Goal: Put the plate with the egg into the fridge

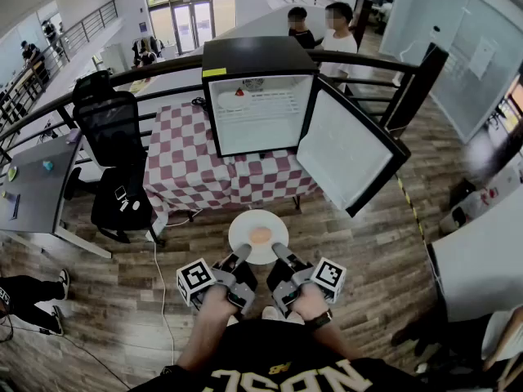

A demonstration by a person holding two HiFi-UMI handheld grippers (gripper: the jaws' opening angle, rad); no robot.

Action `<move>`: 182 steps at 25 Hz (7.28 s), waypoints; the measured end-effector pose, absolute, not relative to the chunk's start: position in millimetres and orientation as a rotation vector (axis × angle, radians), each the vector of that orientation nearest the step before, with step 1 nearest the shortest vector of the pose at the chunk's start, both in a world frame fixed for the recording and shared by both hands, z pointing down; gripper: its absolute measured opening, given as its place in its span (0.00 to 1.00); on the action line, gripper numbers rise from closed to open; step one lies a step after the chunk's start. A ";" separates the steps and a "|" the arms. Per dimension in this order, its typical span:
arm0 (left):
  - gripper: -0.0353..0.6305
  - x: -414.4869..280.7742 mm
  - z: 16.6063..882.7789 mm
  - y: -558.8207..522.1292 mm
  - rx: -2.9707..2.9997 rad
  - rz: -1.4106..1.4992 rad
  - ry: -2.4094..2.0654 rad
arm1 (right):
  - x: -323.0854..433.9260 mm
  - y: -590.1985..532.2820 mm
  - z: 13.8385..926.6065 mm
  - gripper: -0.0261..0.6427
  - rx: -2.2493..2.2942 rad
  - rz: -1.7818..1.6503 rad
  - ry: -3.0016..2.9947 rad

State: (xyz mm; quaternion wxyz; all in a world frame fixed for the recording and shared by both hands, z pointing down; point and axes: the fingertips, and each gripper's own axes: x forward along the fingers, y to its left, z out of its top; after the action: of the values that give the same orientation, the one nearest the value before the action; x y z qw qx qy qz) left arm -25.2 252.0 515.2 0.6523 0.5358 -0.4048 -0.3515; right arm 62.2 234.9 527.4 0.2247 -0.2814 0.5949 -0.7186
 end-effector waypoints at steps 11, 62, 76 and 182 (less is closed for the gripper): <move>0.12 -12.6 511.0 251.3 1.140 -0.835 -0.895 | 70.6 232.8 528.0 0.11 -0.782 -2.002 1.631; 0.14 -18.5 498.0 56.3 1.402 -0.724 -0.622 | 63.1 50.8 524.9 0.12 -0.691 -1.897 1.561; 0.14 -58.7 492.9 -35.0 1.445 -0.704 -0.575 | 24.3 -38.4 517.3 0.12 -0.844 -1.763 1.604; 0.21 -50.5 565.4 -296.2 1.414 -0.691 -0.748 | 35.5 -312.1 575.5 0.19 -1.022 -1.656 1.680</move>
State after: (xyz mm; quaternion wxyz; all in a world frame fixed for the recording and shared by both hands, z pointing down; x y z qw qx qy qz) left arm -50.5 -296.2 565.4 0.6437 0.6210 -0.3284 -0.3036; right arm 35.5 -312.1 575.5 0.2815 -0.3814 0.6270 -0.6182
